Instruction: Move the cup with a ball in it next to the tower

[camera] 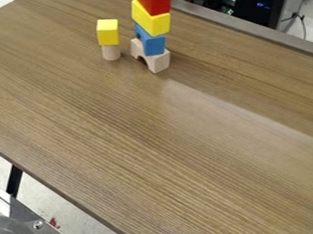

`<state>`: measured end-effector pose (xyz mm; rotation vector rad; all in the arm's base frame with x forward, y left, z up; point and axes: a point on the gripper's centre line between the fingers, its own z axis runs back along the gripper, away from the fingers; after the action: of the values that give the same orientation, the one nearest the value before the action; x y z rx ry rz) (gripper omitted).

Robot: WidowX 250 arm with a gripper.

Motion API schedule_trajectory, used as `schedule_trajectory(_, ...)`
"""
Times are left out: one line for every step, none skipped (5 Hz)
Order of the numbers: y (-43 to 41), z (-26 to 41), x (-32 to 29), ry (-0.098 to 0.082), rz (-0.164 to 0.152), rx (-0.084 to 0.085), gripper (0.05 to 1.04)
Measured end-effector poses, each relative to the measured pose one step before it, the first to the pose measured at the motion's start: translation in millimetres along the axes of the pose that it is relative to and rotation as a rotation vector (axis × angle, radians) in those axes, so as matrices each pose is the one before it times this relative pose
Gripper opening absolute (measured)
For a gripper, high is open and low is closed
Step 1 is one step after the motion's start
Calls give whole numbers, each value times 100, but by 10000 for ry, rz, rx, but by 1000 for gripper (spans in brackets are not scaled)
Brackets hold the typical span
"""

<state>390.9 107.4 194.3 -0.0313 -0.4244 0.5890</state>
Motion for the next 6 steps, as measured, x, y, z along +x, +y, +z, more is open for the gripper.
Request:
schedule_trajectory(-56, -469, -63, 64, -5, 1, 878)
schedule_trajectory(-77, 49, -358, 408, -54, 332, 878)
schedule_trajectory(153, 88, -8, 289, -97, 664, 878)
schedule_trajectory(-252, 308, 195, 134, -22, 68, 878)
schedule_trajectory(-1554, 1618, 1204, -689, -188, -351, 878)
schedule_trajectory(-2093, 1588, 1188, -682, -263, -352, 878)
